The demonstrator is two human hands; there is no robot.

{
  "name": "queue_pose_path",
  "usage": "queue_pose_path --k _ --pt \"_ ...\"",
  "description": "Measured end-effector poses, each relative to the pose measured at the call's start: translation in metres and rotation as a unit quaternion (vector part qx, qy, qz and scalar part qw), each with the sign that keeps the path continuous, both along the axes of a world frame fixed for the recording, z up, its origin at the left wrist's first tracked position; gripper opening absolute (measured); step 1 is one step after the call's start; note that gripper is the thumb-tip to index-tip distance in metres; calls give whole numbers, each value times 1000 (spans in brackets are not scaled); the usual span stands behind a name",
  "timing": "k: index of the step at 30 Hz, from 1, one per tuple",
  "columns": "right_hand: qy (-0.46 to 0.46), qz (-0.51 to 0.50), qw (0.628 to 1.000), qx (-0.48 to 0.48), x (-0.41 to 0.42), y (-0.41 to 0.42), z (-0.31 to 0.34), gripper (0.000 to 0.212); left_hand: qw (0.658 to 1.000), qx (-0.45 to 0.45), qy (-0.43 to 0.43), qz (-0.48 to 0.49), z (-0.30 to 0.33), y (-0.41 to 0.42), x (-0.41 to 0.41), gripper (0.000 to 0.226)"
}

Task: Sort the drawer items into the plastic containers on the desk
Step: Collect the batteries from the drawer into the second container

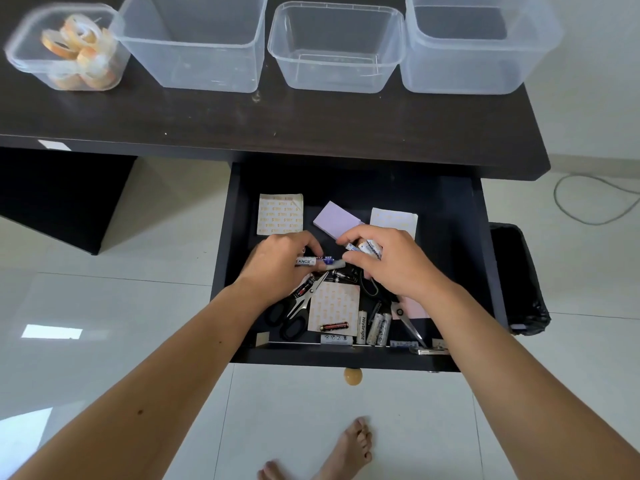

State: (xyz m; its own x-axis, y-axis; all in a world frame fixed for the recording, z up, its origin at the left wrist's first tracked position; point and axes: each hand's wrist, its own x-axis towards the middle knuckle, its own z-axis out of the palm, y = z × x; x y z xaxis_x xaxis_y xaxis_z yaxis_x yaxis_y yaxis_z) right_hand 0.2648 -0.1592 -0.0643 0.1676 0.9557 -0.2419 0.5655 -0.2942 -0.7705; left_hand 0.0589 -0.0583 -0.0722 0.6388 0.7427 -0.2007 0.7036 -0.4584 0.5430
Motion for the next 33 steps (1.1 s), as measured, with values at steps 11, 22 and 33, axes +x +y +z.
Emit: queue_pose_path --k 11,22,33 --pt "-35 -16 999 8 -7 10 -5 15 989 -29 -141 34 0 -2 4 17" --pt "-146 81 986 -17 -11 15 -10 22 979 -89 -182 -1 3 -6 0 40" --pt "-33 -23 999 3 0 -1 8 11 984 -94 -148 27 6 -8 1 13"
